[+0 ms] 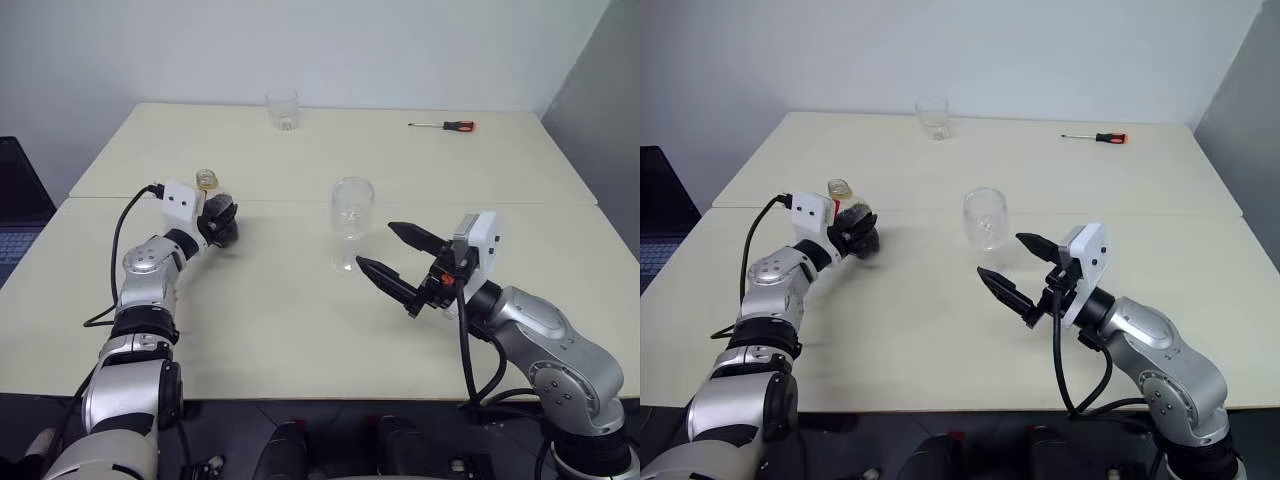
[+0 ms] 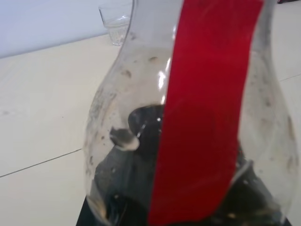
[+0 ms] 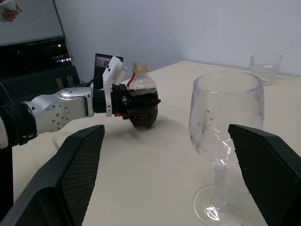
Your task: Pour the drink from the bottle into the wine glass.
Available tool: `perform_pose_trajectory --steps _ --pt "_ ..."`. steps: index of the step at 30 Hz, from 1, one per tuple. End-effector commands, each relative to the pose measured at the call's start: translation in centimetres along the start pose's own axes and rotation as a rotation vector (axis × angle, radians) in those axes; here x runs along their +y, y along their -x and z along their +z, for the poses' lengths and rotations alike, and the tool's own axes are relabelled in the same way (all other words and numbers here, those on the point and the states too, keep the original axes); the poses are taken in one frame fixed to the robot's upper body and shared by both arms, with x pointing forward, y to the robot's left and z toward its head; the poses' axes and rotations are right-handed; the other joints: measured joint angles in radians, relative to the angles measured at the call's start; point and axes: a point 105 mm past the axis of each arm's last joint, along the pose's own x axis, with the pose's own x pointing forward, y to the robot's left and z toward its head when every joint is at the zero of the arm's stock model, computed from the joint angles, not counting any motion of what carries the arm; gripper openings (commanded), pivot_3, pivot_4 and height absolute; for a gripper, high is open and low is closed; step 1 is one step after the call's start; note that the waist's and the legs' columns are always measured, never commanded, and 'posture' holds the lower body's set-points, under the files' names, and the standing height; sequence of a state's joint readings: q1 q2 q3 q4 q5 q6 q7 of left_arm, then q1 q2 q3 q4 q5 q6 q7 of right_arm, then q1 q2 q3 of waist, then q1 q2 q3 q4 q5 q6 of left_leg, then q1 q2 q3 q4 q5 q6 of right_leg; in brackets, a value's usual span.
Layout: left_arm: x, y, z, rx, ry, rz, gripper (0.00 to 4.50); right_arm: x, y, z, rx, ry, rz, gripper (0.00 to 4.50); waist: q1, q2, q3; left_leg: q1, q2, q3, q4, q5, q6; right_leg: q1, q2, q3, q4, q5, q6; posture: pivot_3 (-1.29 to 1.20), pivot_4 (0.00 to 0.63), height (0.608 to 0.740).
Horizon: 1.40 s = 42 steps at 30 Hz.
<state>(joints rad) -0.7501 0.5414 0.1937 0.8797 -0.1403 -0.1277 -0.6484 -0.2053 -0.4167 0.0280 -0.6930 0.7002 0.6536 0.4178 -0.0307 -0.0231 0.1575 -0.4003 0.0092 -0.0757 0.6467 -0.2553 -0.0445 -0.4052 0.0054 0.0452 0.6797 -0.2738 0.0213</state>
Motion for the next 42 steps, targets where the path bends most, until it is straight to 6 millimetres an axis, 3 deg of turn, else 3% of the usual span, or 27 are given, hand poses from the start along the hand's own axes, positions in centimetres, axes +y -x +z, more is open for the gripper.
perform_pose_trajectory --steps 1,18,30,42 --pt "0.7 -0.1 3.8 -0.1 -0.05 -0.011 1.42 0.6 0.1 1.7 -0.075 0.013 0.042 4.5 0.0 0.0 0.0 0.0 0.0 0.0 0.0 0.0 0.0 0.0 0.0 0.0 0.0 0.0 0.0 0.0 0.15 0.74" --pt "-4.5 -3.8 13.7 -0.21 -0.398 -0.369 1.42 -0.7 -0.1 1.9 -0.049 0.078 -0.009 4.5 -0.001 0.0 0.0 0.0 -0.005 0.0 0.0 0.0 0.0 0.0 0.001 -0.001 0.0 -0.001 -0.001 0.0 0.15 0.74" --pt "-7.4 -5.2 13.8 -0.166 -0.594 -0.51 1.42 -0.9 -0.1 1.8 -0.051 0.085 -0.037 4.5 -0.001 -0.001 0.001 -0.001 -0.006 -0.001 0.0 0.0 0.0 0.0 0.001 -0.001 0.001 -0.001 -0.002 0.0 0.15 0.74" --pt "-9.9 -6.2 15.5 -0.182 -0.729 -0.567 1.42 -1.1 -0.3 1.9 -0.052 0.09 -0.05 4.5 -0.002 -0.001 0.001 -0.001 -0.007 -0.001 0.0 0.0 0.0 0.0 0.0 -0.001 0.001 -0.001 -0.002 0.0 0.15 0.74"
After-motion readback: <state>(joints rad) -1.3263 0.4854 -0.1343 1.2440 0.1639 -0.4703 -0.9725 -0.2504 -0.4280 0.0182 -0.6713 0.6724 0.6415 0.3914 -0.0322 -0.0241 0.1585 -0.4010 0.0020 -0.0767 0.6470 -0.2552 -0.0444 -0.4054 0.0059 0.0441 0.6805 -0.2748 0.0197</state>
